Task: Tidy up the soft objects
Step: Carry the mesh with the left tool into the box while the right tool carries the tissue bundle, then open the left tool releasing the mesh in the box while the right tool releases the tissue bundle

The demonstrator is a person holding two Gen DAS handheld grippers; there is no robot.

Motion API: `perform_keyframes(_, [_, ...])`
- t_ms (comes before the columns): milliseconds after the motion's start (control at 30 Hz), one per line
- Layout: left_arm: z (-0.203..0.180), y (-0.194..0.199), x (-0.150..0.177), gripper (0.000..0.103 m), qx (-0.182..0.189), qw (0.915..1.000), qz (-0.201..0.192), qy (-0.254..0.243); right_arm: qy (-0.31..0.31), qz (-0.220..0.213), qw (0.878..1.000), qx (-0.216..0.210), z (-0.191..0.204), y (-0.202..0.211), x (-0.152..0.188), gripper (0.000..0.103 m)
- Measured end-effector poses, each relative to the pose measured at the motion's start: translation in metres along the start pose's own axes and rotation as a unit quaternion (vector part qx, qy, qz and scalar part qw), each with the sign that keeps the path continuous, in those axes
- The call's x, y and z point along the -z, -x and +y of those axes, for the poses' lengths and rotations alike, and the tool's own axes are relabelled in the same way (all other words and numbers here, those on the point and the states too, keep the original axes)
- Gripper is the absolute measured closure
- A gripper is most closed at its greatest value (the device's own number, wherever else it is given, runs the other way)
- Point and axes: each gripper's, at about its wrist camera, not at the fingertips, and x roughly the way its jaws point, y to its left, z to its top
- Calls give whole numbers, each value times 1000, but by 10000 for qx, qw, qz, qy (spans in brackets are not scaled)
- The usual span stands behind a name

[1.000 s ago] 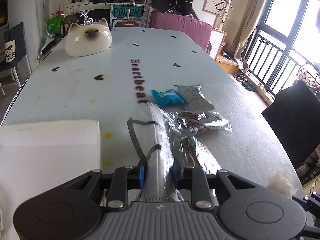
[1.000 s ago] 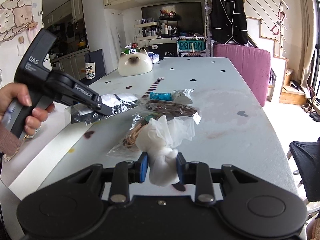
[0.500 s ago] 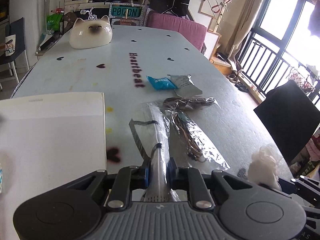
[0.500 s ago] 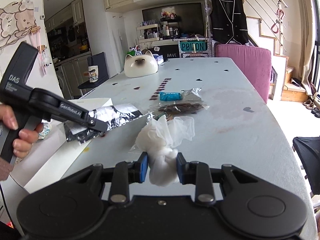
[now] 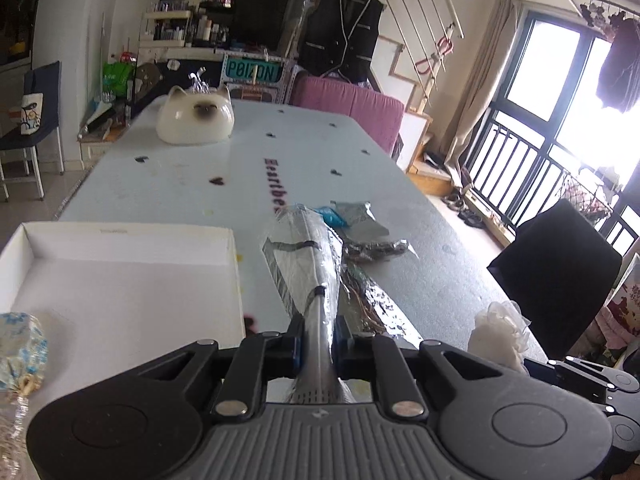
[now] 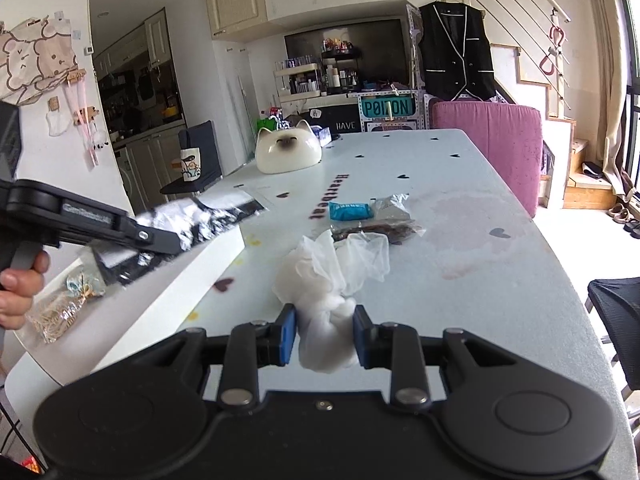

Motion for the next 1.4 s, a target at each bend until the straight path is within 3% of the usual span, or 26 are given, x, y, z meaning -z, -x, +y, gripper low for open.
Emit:
perform_keyframes(267, [34, 55, 5, 88, -356, 9985, -406, 44, 41, -169, 9996, -236, 20, 0, -11, 73])
perform_keyframes(567, [60, 61, 44, 87, -493, 9979, -29, 426, 252, -144, 9980, -558, 56, -7, -15, 73])
perform_keyframes(667, [62, 49, 61, 75, -451, 9974, 162, 539, 297, -108, 9973, -662, 67, -9, -16, 73])
perform_keyframes(733, [64, 42, 69, 48, -521, 9962, 287, 629, 332, -87, 9969, -706, 73, -11, -17, 73])
perform_keyframes(933, [72, 49, 73, 32, -498, 9964, 257, 640, 433, 0, 9961, -769, 85, -15, -17, 73])
perform_keyframes(1067, [77, 62, 69, 33, -563, 9969, 13, 546, 406, 63, 9959, -812, 89, -20, -16, 73])
perform_keyframes(1133, [80, 65, 68, 44, -514, 9972, -47, 535, 397, 99, 9953, -874, 91, -24, -16, 73])
perform_keyframes(1233, [86, 59, 70, 58, -515, 9973, 131, 497, 399, 141, 9942, -990, 97, -28, -19, 73])
perform_keyframes(1400, [104, 34, 76, 63, -743, 9935, 577, 638, 440, 177, 9920, -1166, 110, -35, -24, 73])
